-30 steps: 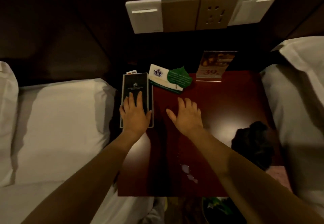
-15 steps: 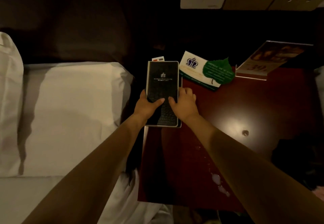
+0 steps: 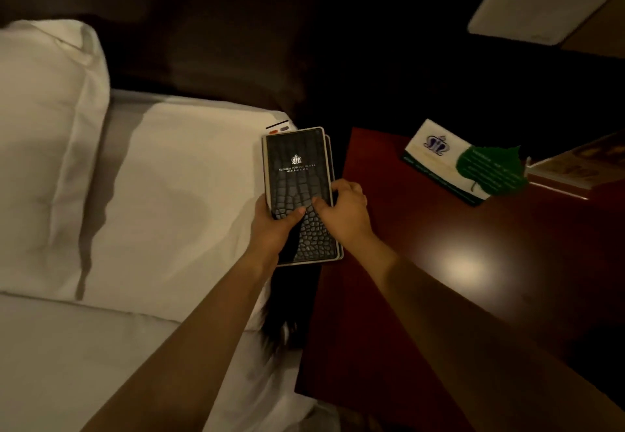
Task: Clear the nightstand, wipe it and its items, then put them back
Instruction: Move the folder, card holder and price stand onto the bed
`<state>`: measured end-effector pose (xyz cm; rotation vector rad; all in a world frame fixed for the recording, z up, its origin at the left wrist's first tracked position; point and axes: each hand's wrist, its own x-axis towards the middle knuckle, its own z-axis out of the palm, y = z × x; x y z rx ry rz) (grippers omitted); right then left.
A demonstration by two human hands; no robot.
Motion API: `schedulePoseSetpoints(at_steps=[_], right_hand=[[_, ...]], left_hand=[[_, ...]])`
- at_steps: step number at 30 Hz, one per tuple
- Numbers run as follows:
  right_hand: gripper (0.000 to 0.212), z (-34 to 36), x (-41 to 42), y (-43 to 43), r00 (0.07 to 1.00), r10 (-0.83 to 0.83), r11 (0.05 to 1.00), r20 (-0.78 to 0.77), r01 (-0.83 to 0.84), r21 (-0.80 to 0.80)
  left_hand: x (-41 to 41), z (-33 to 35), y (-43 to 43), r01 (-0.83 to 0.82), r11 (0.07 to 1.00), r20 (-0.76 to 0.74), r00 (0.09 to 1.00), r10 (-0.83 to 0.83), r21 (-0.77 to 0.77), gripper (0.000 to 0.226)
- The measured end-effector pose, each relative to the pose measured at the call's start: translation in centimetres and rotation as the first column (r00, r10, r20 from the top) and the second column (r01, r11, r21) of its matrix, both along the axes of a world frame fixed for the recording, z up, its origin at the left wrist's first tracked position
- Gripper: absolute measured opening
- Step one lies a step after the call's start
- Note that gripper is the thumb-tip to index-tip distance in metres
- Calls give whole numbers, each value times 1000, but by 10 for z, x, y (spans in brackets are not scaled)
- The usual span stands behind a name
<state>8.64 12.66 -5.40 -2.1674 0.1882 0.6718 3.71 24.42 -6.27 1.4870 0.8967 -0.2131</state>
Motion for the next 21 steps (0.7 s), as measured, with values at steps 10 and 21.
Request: schedulePoseSetpoints(at_steps=[10, 21], right_hand=[[37, -2, -12, 129, 977, 206, 972, -51, -198, 124], [50, -16, -26, 188, 866, 496, 865, 68, -500, 53]], left_hand=[[-41, 3, 114, -248, 963, -2, 968, 249, 103, 61], [-54, 0, 168, -235, 902, 53, 971, 232, 361, 46]])
